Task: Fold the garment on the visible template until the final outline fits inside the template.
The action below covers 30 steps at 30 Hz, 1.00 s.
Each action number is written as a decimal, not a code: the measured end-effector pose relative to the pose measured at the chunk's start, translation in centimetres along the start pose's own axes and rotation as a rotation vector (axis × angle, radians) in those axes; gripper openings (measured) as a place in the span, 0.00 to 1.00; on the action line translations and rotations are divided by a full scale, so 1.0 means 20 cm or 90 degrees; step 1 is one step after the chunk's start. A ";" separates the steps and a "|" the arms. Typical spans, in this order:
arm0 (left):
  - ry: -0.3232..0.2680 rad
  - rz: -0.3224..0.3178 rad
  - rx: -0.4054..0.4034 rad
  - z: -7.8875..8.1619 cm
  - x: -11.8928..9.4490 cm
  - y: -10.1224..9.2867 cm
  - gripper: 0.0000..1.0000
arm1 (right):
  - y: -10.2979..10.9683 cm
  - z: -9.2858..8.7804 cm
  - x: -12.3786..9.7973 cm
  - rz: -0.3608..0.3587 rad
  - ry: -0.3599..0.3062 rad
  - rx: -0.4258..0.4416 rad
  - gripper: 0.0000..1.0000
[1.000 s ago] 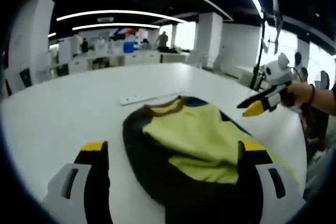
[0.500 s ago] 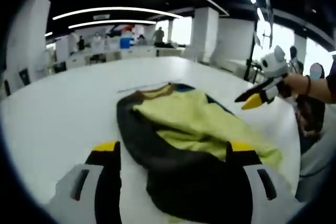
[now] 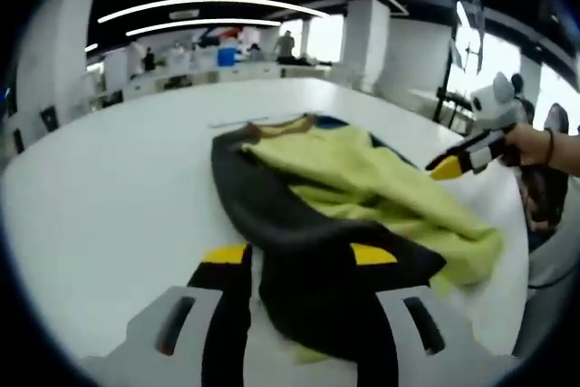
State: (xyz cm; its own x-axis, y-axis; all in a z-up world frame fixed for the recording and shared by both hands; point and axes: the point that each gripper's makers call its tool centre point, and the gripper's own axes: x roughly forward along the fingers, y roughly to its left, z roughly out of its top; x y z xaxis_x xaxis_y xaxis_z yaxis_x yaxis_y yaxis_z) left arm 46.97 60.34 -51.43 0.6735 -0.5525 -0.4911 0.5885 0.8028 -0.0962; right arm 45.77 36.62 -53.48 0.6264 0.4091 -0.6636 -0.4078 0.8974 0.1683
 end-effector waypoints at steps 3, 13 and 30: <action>0.020 0.007 -0.002 -0.03 0.01 0.00 0.22 | 0.03 -0.02 0.01 -0.012 0.003 -0.003 0.23; 0.033 0.026 0.011 -0.08 0.03 0.03 0.11 | 0.03 -0.03 0.02 -0.052 0.007 -0.060 0.08; 0.035 0.036 -0.006 -0.06 -0.03 0.12 0.01 | -0.01 0.00 -0.01 -0.038 0.003 0.005 0.00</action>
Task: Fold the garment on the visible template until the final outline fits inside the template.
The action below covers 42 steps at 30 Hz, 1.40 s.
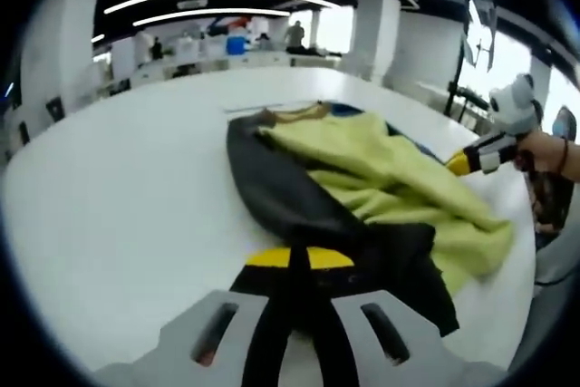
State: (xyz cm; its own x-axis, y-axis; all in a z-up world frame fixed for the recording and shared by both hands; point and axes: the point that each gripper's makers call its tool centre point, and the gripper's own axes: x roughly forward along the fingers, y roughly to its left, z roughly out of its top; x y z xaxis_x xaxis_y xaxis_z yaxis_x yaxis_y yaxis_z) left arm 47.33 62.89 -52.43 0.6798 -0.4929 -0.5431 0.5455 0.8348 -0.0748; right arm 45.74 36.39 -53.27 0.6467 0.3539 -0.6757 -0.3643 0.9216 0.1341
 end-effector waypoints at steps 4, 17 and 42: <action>-0.008 0.007 0.011 0.05 -0.04 0.01 0.01 | -0.05 0.04 -0.02 -0.008 -0.014 -0.003 0.00; -0.019 0.049 0.030 0.10 -0.12 0.17 0.01 | -0.21 0.13 -0.11 -0.023 -0.029 -0.014 0.00; 0.050 0.115 0.026 0.05 -0.07 0.43 0.01 | -0.72 0.29 -0.14 -0.119 -0.053 0.068 0.00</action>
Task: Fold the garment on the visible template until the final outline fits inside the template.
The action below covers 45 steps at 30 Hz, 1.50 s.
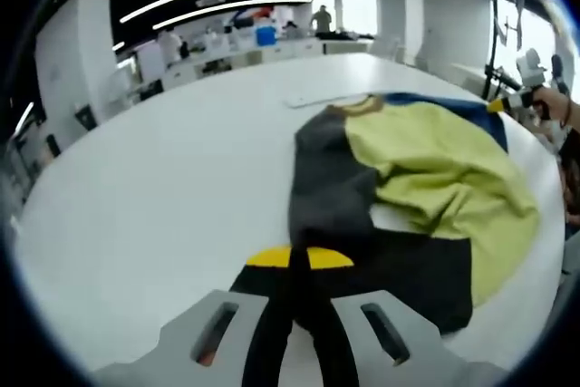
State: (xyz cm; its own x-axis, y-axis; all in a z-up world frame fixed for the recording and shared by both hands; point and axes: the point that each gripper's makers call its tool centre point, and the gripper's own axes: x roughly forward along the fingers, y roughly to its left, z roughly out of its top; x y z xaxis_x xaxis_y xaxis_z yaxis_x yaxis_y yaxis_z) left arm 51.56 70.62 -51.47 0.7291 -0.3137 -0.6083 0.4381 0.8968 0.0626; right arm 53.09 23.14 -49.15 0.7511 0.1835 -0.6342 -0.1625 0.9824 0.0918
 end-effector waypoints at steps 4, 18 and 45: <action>0.001 0.010 0.007 0.01 0.02 0.04 0.01 | -0.10 0.02 0.04 -0.022 0.011 -0.013 0.00; 0.017 0.040 0.032 0.00 0.09 0.17 0.01 | -0.25 0.04 0.15 -0.055 0.047 -0.028 0.00; 0.023 0.084 -0.030 0.04 0.20 0.36 0.01 | -0.48 0.05 0.31 -0.118 0.095 -0.125 0.00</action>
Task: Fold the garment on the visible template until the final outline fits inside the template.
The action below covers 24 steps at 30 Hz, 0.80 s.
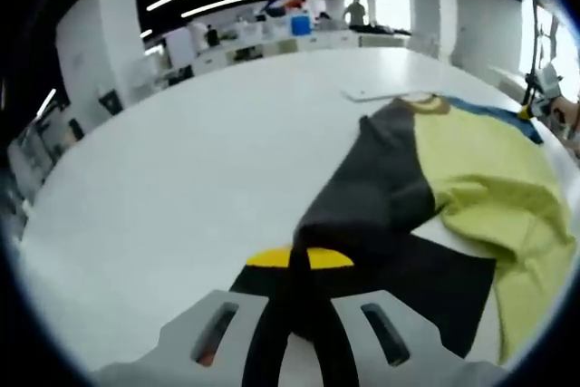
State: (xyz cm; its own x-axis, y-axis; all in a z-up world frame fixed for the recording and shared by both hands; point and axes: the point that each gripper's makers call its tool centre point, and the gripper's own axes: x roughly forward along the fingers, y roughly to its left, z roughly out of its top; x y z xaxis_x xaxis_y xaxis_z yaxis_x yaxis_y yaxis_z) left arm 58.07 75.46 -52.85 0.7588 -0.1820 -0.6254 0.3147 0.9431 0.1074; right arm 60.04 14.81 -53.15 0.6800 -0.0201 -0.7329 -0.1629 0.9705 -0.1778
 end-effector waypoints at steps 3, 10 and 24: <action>0.000 -0.001 -0.011 0.00 0.01 0.02 0.01 | -0.02 0.01 0.02 -0.001 0.005 -0.008 0.00; 0.000 0.008 -0.048 0.01 0.01 0.05 0.01 | -0.04 0.01 0.02 -0.021 0.016 -0.019 0.00; -0.001 -0.012 -0.065 0.01 -0.09 0.01 0.18 | -0.01 0.08 -0.03 -0.002 -0.030 0.055 0.22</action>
State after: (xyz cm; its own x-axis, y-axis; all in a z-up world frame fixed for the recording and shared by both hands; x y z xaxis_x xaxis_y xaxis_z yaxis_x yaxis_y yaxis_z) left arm 56.80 75.95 -51.58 0.7543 -0.1997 -0.6254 0.2685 0.9631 0.0163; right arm 60.73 15.06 -51.70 0.7133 -0.0138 -0.7007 -0.0999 0.9876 -0.1212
